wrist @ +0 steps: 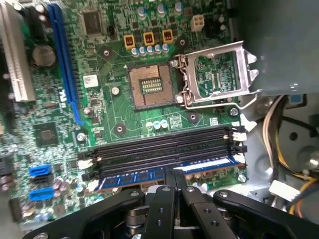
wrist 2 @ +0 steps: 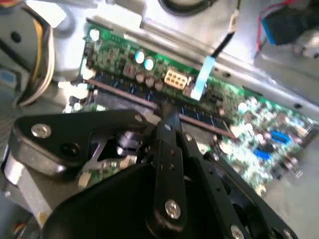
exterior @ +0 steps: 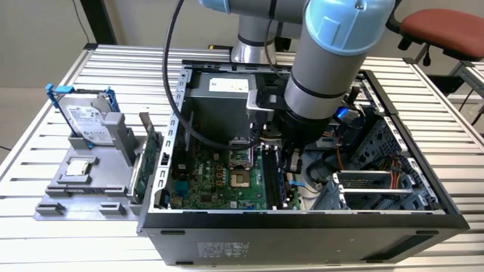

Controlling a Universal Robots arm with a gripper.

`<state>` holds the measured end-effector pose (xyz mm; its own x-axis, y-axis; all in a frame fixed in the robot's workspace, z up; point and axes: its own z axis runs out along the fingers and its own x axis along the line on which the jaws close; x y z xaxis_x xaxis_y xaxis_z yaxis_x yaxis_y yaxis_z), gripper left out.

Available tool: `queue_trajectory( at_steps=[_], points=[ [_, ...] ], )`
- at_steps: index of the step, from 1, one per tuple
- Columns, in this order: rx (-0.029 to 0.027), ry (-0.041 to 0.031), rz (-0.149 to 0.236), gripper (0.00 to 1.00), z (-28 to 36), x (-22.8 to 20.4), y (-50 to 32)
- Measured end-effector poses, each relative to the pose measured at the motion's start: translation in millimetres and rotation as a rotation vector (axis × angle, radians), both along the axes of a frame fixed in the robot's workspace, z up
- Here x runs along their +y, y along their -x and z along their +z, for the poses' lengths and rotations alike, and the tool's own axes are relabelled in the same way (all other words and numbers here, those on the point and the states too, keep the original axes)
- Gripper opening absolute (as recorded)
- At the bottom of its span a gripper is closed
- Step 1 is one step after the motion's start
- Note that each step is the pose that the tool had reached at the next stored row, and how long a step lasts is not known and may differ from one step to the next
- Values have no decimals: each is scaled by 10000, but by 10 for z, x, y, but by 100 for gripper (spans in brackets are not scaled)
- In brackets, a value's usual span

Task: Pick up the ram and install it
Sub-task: 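Press down the ram until it locks into place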

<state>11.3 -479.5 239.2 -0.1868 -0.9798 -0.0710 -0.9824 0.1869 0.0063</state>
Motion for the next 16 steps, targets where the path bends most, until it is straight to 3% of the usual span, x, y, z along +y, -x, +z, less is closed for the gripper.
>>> queue_trajectory(
  at_steps=[16],
  points=[
    [0,4,0,0,718,0,0]
  ],
)
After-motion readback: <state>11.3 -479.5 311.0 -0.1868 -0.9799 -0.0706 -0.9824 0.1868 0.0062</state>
